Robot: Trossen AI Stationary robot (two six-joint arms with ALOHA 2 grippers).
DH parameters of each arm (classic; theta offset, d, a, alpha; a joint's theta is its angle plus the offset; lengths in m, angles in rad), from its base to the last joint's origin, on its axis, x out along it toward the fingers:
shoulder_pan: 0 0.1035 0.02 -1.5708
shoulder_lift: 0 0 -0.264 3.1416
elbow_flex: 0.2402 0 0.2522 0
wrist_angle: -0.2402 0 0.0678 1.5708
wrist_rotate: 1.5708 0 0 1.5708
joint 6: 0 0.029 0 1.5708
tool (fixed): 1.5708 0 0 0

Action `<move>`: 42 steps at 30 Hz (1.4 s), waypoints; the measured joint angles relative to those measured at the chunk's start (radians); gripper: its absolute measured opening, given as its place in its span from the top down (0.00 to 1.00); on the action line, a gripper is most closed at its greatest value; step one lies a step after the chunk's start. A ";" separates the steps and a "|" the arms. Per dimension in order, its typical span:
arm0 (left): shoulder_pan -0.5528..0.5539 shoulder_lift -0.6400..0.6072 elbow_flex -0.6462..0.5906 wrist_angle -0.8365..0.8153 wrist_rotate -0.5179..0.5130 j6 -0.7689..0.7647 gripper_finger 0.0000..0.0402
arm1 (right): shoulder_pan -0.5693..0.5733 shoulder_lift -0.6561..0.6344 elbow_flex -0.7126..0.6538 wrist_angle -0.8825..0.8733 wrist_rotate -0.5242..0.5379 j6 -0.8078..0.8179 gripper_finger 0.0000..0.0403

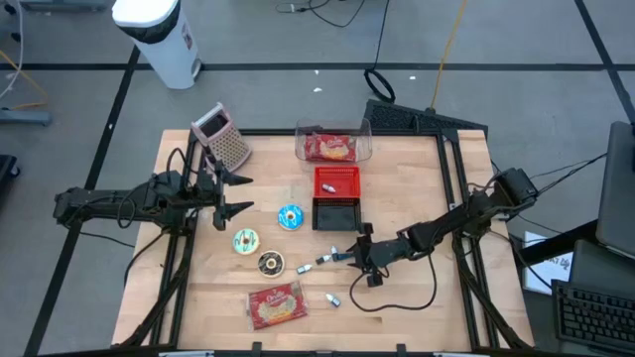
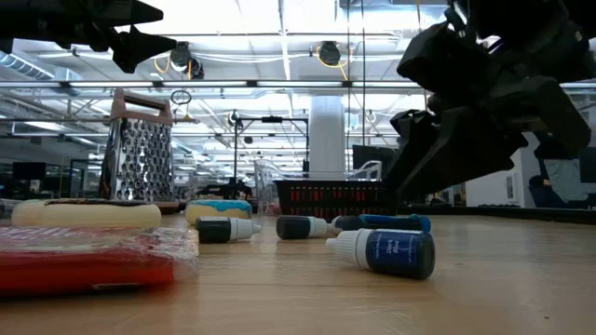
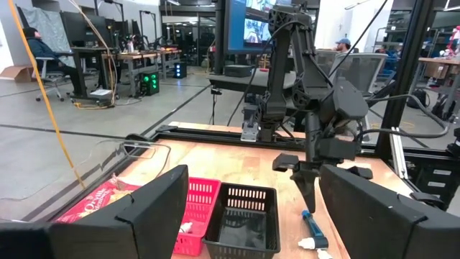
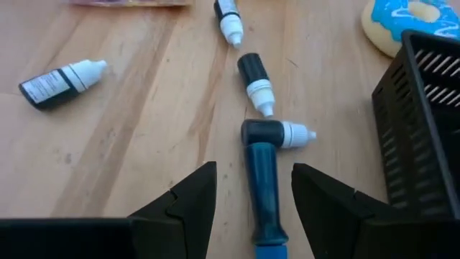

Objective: Pick & Place Food Item
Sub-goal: Put the top dark blue food coloring into the red bin

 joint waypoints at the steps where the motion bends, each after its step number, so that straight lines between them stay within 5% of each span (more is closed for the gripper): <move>1: 0.000 0.000 0.000 0.000 0.000 0.000 0.23 | -0.001 0.010 0.000 0.002 0.000 0.000 0.57; 18: 0.000 0.000 0.000 0.000 0.000 0.000 0.23 | -0.006 0.048 0.000 -0.098 0.047 0.052 0.61; 35: 0.000 0.000 0.000 0.000 0.000 0.000 0.23 | -0.005 0.047 0.000 -0.105 -0.005 0.057 0.80; 42: 0.000 0.000 0.000 0.000 0.000 0.000 0.23 | -0.005 0.046 0.000 -0.103 -0.006 0.056 0.80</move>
